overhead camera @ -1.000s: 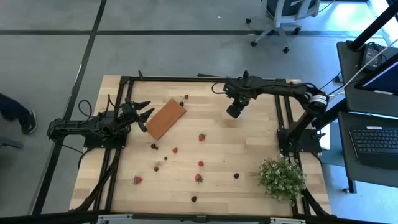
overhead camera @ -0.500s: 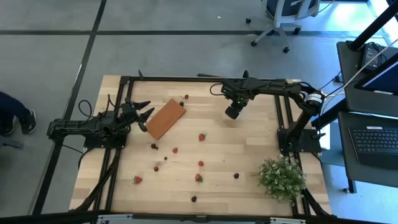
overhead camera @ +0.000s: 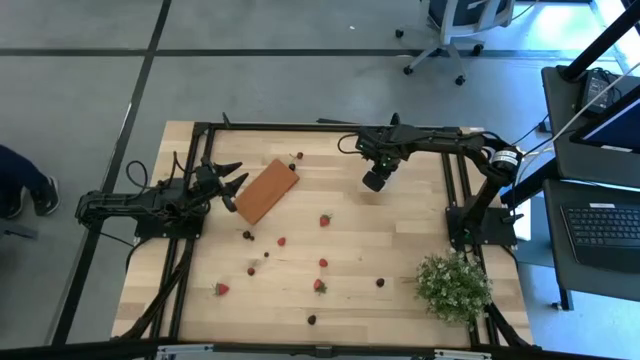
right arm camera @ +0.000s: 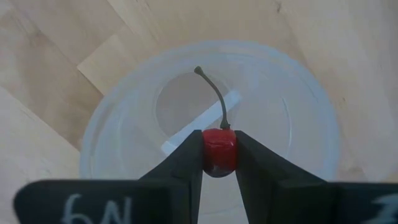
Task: Pick and placing Produce into tupperware
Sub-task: Put the middle red cherry into the transparent container, then put the top blackberry into the transparent container
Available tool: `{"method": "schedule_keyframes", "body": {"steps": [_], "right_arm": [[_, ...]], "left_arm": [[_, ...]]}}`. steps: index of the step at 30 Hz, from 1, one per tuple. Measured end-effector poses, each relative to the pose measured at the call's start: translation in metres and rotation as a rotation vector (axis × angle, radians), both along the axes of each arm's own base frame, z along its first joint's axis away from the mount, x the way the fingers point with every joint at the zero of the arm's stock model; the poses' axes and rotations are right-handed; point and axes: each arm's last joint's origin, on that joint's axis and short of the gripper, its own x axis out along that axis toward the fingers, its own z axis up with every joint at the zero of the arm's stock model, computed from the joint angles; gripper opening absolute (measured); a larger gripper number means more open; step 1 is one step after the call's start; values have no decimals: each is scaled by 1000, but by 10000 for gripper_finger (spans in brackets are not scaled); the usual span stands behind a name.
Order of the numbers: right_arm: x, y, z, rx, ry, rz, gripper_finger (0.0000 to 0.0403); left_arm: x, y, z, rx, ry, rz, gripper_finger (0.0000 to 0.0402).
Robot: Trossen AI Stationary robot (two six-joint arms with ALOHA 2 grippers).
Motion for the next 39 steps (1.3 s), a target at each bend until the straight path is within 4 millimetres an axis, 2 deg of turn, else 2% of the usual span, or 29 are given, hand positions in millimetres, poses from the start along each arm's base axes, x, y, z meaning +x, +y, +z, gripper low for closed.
{"method": "schedule_keyframes", "body": {"steps": [14,19,25,29,34,39], "right_arm": [[0,0,0,0,0,0,159],[0,0,1,-1,-2,2,173],[-6,11,31,-46,-90,23,174],[-13,27,66,-97,-202,73,174],[-23,65,101,-36,-383,217,174],[-25,108,117,8,-472,514,174]], "left_arm": [[0,0,0,0,0,0,184],[0,0,0,0,-1,0,184],[0,0,0,0,-1,1,184],[0,0,0,0,0,0,184],[0,0,0,0,0,0,184],[0,0,0,0,0,0,184]]}}
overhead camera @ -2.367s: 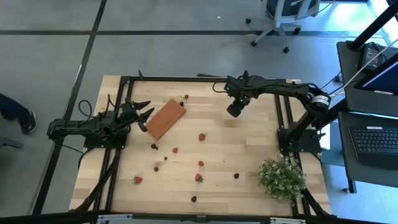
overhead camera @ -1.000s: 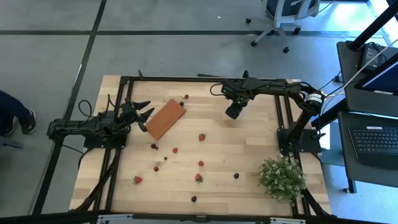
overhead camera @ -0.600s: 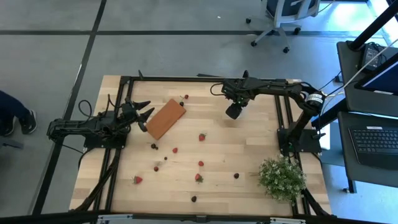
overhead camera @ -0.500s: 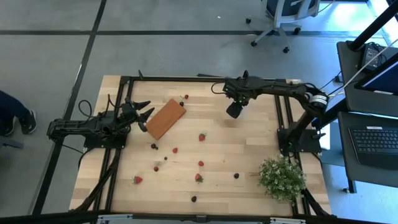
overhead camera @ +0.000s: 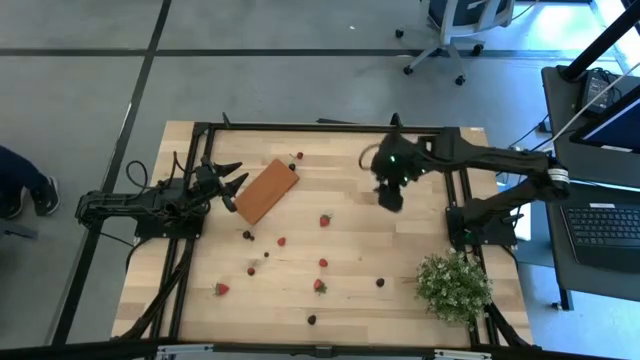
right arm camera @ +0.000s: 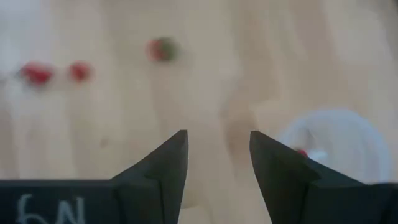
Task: Pick and placing Produce into tupperware
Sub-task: Put the top blackberry into the transparent container
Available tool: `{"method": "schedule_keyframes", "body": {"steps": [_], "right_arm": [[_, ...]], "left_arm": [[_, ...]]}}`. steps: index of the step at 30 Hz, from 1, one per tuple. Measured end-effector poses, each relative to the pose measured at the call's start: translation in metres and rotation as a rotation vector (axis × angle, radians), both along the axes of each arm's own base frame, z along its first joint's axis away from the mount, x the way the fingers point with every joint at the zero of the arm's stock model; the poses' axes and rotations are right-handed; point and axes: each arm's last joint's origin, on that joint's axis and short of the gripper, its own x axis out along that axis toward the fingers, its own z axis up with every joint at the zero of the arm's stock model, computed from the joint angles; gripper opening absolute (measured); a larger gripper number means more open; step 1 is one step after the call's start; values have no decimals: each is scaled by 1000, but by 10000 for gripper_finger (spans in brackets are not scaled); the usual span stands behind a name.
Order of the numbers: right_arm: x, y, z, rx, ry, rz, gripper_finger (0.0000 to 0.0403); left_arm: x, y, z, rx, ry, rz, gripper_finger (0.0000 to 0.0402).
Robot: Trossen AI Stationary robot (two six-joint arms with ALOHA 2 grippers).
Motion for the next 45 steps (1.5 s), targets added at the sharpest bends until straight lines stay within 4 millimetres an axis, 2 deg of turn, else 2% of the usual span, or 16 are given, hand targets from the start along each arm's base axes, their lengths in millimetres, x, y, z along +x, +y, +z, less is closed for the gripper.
{"method": "schedule_keyframes", "body": {"steps": [5,11,19,26,30,33,41,45], "right_arm": [[7,42,-1,-80,-24,317,174],[19,79,-16,-128,-10,537,174],[42,111,-62,-150,147,714,174],[54,145,-104,-152,244,891,174],[62,153,-107,-115,168,920,174],[64,154,-112,-122,173,939,174],[62,167,-116,-122,162,1005,174],[57,179,-121,-65,126,1059,174]], "left_arm": [[0,0,0,0,0,0,184],[0,0,0,0,0,0,184],[0,0,0,0,0,0,184],[0,0,0,0,0,-1,184],[0,0,0,0,0,-1,184],[0,0,0,0,0,-1,184],[0,0,0,0,0,-2,184],[0,0,0,0,1,-2,184]]}}
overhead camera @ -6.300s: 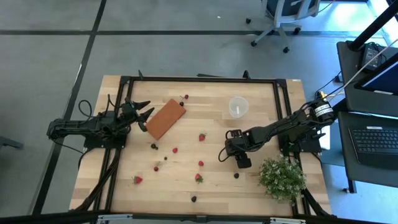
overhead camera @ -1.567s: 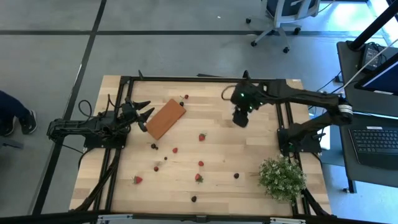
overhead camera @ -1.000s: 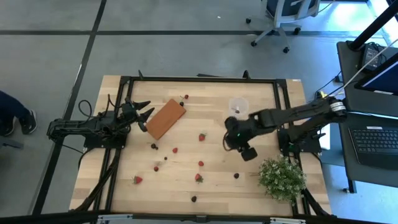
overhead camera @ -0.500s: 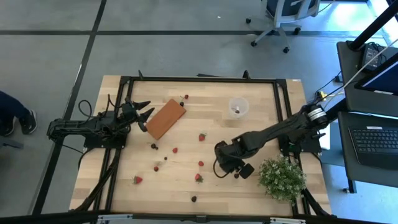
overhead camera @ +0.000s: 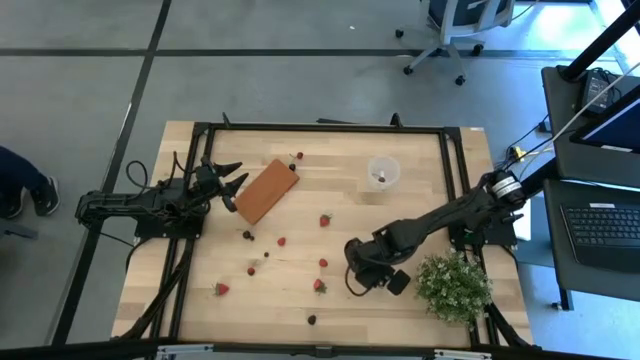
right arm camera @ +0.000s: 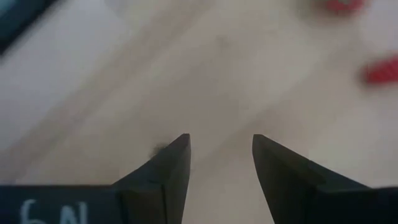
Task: Pick and placing Produce into tupperware
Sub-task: Put the top blackberry into the transparent container
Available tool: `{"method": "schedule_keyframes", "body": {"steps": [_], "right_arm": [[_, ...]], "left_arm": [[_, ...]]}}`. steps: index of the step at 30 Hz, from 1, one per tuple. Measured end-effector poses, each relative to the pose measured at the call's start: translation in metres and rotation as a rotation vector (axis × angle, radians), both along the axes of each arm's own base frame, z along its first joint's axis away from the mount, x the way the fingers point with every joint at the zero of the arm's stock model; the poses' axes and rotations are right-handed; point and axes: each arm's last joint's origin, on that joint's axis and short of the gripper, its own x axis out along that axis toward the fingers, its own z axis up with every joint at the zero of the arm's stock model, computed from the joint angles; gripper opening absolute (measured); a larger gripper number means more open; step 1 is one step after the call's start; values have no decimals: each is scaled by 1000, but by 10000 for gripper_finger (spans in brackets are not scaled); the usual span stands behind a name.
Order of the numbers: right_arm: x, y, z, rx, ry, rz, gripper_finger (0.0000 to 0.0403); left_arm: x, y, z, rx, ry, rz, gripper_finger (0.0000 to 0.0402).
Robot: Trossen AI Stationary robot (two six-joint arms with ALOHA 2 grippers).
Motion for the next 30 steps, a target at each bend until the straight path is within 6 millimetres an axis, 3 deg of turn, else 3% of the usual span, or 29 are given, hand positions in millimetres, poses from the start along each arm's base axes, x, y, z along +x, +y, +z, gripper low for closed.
{"method": "schedule_keyframes", "body": {"steps": [7,13,23,30], "right_arm": [[-25,14,-28,-73,53,-3,174],[-36,24,-45,-95,-24,-13,174],[-47,20,-59,-110,14,-86,173],[-49,19,-60,-110,26,-110,130]], "left_arm": [[0,0,0,0,0,0,184],[0,0,0,0,0,0,184],[0,0,0,0,0,0,184],[0,0,0,0,0,0,184]]}}
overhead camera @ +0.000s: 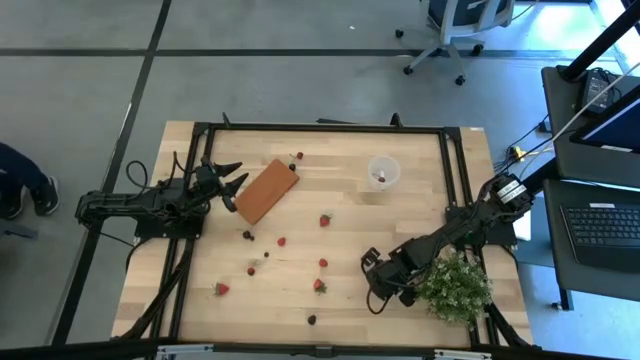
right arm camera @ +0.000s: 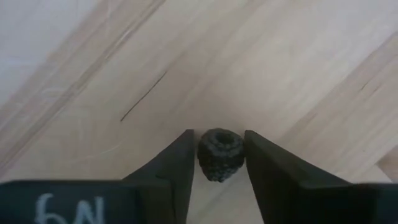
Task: Pick and placing Produce into tupperware
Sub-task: Put the top blackberry into the transparent container
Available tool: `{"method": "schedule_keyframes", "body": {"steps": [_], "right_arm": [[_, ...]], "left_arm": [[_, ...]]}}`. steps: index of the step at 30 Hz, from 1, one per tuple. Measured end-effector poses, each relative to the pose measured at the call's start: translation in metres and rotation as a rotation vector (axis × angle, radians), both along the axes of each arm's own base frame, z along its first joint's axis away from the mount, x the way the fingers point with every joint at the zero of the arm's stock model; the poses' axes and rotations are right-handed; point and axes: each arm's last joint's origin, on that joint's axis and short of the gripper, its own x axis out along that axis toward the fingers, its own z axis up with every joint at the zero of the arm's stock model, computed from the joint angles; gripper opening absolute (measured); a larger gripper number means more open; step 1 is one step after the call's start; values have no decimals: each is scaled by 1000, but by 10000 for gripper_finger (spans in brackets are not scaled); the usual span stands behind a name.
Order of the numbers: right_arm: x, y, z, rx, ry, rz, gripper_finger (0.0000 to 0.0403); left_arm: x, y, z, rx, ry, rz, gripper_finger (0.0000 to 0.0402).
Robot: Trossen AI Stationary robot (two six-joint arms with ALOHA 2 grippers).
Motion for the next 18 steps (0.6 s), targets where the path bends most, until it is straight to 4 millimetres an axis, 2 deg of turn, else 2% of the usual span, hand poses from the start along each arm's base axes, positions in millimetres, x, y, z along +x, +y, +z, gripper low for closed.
{"method": "schedule_keyframes", "body": {"steps": [5,10,14,18], "right_arm": [[0,0,0,-3,6,-3,103],[5,-4,4,-3,36,-76,116],[15,-24,17,-136,75,-188,116],[25,-53,45,-205,72,-290,100]], "left_arm": [[0,0,0,0,0,0,184],[0,0,0,0,0,0,184],[0,0,0,0,0,0,184],[0,0,0,0,0,0,184]]}}
